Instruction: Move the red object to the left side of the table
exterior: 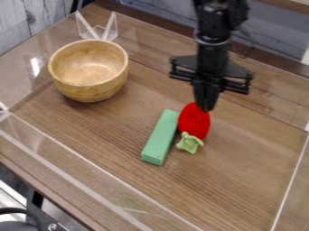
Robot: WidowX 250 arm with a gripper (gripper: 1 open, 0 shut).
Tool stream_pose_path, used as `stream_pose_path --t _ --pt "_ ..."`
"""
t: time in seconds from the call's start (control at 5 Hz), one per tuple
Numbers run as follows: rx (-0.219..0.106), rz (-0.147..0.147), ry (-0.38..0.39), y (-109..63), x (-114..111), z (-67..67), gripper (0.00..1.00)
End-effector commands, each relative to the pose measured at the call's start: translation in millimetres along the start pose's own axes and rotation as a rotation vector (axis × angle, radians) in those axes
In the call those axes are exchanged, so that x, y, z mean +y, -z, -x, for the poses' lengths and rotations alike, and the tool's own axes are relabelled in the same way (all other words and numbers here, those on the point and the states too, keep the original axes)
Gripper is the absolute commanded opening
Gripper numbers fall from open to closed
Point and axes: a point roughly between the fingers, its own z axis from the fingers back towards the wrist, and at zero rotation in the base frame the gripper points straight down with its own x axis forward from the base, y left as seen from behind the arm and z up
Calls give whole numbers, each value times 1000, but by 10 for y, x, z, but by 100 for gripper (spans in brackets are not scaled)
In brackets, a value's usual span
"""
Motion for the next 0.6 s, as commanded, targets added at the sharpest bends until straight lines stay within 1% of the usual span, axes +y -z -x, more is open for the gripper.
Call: stream_pose_path --t 0.0,0.2,0.4 --pt "-89 11 21 -264 -175 -88 0" --pt "-76 -2 14 -186 -149 -32 100" --pt "-63 -18 -1 -99 -60 8 100"
